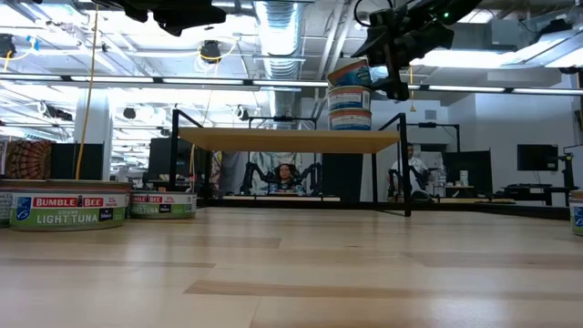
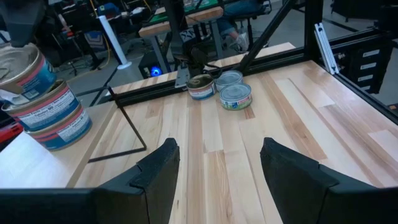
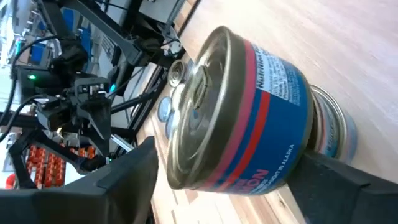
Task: Stack canned seafood by type on shelf
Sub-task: Stack the pink and blue tuna can on top of the pink and blue tuna can on the shelf, then move the green tuna can to the center of the table
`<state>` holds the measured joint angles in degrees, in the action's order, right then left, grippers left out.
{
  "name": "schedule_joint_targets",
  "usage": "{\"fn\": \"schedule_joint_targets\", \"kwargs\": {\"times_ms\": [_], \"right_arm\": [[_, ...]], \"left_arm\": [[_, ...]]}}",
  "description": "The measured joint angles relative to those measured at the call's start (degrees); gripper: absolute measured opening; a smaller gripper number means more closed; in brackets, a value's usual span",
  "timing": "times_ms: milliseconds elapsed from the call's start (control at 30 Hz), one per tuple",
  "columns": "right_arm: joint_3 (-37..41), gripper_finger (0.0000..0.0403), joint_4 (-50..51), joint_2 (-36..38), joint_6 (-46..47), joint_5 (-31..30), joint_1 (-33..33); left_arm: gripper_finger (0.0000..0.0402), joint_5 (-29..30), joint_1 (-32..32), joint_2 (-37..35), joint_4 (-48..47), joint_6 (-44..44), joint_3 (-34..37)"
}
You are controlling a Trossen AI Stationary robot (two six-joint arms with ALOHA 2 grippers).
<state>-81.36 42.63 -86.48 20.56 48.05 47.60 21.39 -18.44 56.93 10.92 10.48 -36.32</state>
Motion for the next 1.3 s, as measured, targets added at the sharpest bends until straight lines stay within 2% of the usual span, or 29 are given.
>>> {"fn": "schedule_joint_targets", "kwargs": {"times_ms": [200, 600, 1033, 1233, 1300], "right_arm": [[0.0, 0.0385, 3.7, 0.0, 0.1, 0.0, 0.7], [-5.2, 0.0382, 9.2, 0.0, -0.2, -3.4, 0.9], [-5.6, 0.0382, 16.5, 0.0, 0.5, -6.1, 0.9], [-9.6, 0.0382, 23.8, 0.6, -5.9, -6.4, 1.2], [-9.6, 0.0382, 27.0, 2.1, -9.1, -9.5, 0.3]], "left_arm": [[0.0214, 0.0, 0.0, 0.0, 0.0, -0.1, 0.0], [0.0214, 0.0, 0.0, 0.0, 0.1, -0.2, 0.0], [0.0214, -0.1, 0.0, 0.0, 0.0, -0.6, 0.0], [0.0214, -0.1, -0.2, 0.0, -0.2, -1.1, 0.0], [0.0214, -0.1, -0.7, 0.0, -1.0, -1.5, 0.0]]}}
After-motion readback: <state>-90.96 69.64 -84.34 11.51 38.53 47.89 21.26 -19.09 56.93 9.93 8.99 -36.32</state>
